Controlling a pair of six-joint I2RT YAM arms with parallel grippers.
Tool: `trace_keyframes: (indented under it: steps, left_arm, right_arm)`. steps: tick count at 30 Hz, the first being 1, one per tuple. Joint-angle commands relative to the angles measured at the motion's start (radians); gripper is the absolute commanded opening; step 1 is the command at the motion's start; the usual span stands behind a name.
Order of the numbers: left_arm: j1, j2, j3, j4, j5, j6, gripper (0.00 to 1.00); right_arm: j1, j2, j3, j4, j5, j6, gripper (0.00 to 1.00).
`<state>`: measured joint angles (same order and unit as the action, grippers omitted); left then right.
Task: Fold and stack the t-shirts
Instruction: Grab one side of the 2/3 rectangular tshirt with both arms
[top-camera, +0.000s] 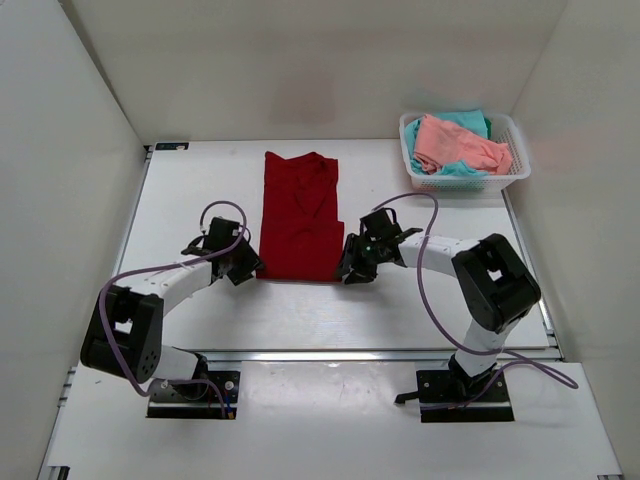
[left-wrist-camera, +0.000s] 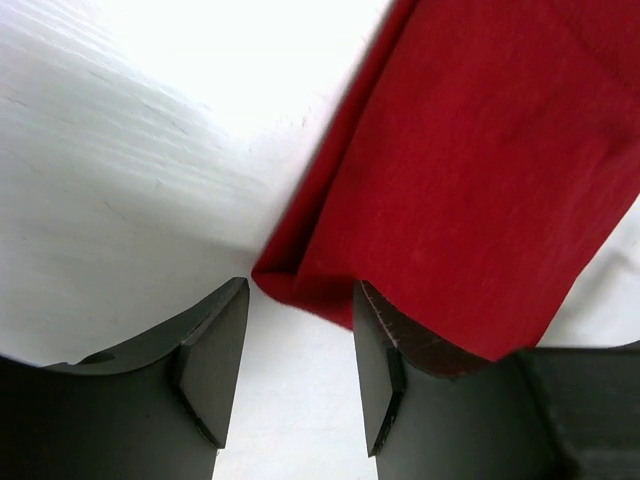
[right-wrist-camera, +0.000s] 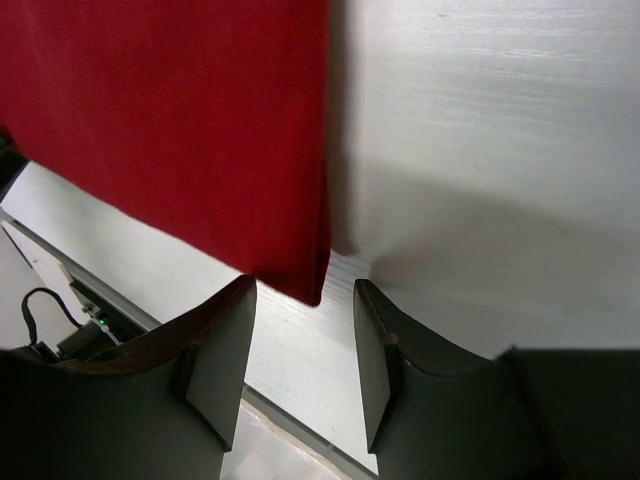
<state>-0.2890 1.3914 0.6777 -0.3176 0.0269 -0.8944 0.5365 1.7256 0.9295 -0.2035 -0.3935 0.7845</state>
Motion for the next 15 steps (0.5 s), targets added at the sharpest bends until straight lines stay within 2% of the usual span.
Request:
trace_keyframes:
  steps: [1, 6, 15]
  left_arm:
    - [0.014, -0.032, -0.018, 0.081, -0.050, -0.055, 0.56]
    - [-0.012, 0.014, 0.005, 0.045, -0.035, -0.038, 0.56]
    - [-0.062, -0.061, -0.132, 0.097, -0.024, -0.135, 0.54]
  right_arm:
    - [0.005, 0.022, 0.008, 0.064, 0.021, 0.053, 0.41]
    - [0.017, 0.028, -0.001, 0.082, 0.016, 0.068, 0.41]
    - [0.039, 0.049, -0.011, 0.092, 0.002, 0.087, 0.41]
